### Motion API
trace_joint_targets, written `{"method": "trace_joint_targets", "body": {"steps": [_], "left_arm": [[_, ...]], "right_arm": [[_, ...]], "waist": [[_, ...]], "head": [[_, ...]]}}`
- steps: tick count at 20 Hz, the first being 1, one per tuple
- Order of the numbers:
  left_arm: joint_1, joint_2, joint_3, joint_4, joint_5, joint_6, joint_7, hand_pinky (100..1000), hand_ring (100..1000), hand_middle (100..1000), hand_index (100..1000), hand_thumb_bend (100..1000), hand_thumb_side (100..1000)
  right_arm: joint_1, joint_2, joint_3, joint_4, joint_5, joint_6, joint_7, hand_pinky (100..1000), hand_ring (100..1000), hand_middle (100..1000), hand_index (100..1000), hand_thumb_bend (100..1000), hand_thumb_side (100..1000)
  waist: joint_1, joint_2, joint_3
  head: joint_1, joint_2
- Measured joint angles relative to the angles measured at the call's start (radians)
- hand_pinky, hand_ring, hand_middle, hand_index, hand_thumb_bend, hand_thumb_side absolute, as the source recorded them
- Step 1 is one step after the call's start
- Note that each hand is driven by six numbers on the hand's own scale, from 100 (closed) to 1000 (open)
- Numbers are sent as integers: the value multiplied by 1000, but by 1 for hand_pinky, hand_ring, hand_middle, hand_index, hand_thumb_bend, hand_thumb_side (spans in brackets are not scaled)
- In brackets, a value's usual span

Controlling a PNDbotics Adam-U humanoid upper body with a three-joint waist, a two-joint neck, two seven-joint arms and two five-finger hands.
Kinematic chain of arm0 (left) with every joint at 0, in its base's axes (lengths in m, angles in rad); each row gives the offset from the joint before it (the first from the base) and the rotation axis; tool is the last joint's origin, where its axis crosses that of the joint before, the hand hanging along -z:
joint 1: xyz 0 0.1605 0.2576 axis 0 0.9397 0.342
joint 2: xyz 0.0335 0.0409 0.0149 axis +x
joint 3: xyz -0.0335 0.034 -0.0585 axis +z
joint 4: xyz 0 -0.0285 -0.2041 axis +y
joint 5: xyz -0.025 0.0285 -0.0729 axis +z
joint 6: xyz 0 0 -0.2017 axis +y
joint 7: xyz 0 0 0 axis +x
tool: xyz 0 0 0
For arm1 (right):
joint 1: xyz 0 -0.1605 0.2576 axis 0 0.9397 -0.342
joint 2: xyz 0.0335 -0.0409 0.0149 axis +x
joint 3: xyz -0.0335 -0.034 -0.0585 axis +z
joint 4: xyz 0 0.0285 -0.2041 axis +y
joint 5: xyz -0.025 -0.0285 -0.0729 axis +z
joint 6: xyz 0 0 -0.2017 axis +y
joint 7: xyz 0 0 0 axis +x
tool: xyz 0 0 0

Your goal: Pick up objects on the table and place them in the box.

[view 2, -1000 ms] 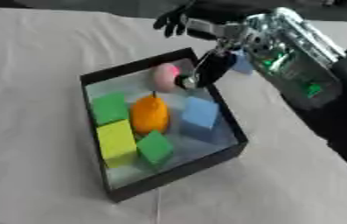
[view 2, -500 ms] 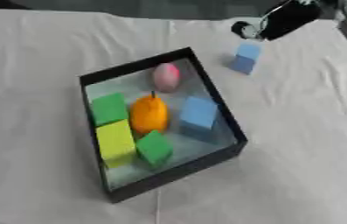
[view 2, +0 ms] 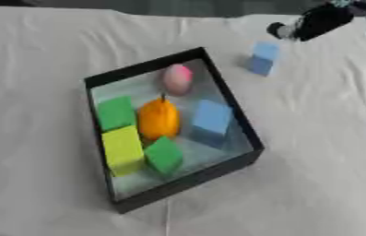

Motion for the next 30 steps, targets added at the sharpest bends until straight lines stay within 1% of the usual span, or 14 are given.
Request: {"method": "trace_joint_targets", "body": {"steps": [3, 6, 7, 9, 12, 13, 14, 16, 19, 22, 24, 27, 30], "left_arm": [[-6, 0, 0, 0, 0, -1, -2, 623, 745, 724, 806, 394, 703], [-12, 0, -1, 0, 0, 0, -4, 623, 745, 724, 806, 395, 702], [-15, 0, -1, 0, 0, 0, -5, 622, 745, 724, 806, 394, 701], [-19, 0, -1, 0, 0, 0, -6, 622, 745, 723, 805, 395, 701], [-25, 0, -1, 0, 0, -2, -10, 622, 745, 723, 805, 395, 700], [-25, 0, -1, 0, 0, -2, -10, 622, 745, 723, 805, 395, 700], [-25, 0, -1, 0, 0, -2, -10, 622, 745, 723, 805, 395, 701], [-25, 0, -1, 0, 0, -2, -10, 621, 744, 723, 804, 395, 701], [-27, 0, -2, 0, 0, -2, -11, 620, 744, 723, 804, 394, 701], [-35, 0, -7, 0, 0, -2, -12, 620, 744, 724, 803, 394, 703], [-37, 0, -7, 0, 0, -1, -13, 619, 743, 723, 801, 393, 703], [-42, 0, -8, 0, 0, -1, -15, 618, 742, 721, 799, 392, 703], [-42, 0, -8, 0, -1, 0, -16, 617, 742, 719, 799, 391, 704]], "right_arm": [[-12, 15, 3, 58, 36, -22, 27, 889, 861, 804, 891, 430, 313], [-25, 34, 14, 113, 78, -44, 59, 892, 866, 807, 899, 431, 320], [-29, 41, 18, 131, 93, -51, 68, 894, 869, 809, 902, 433, 345], [-33, 54, 19, 167, 121, -63, 81, 897, 871, 810, 907, 429, 302], [-37, 72, 17, 215, 145, -76, 92, 900, 871, 811, 912, 426, 275], [-37, 77, 14, 229, 148, -80, 95, 900, 870, 810, 912, 423, 251], [-38, 80, 10, 241, 150, -84, 97, 901, 871, 811, 911, 423, 253], [-41, 82, -1, 259, 150, -92, 100, 904, 872, 813, 909, 424, 256], [-41, 82, -12, 273, 154, -100, 107, 904, 873, 812, 906, 427, 286], [-45, 83, -23, 286, 166, -102, 102, 905, 876, 815, 905, 428, 292], [-45, 89, -31, 299, 174, -102, 93, 906, 878, 821, 911, 427, 279], [-45, 94, -43, 318, 177, -104, 87, 910, 883, 826, 915, 421, 237], [-45, 98, -51, 327, 169, -110, 91, 910, 879, 826, 920, 419, 225]], "waist": [[-1, 6, 7], [-4, 9, 13], [-5, 11, 15], [-6, 12, 19], [-8, 19, 24], [-9, 20, 25], [-11, 21, 26], [-13, 22, 27], [-16, 25, 28], [-19, 34, 33], [-19, 39, 38], [-24, 49, 46], [-25, 57, 52]], "head": [[-6, -8], [-12, -16], [-15, -17], [-21, -17], [-27, -20], [-29, -20], [-30, -21], [-31, -21], [-32, -25], [-36, -30], [-41, -35], [-48, -42], [-52, -46]]}}
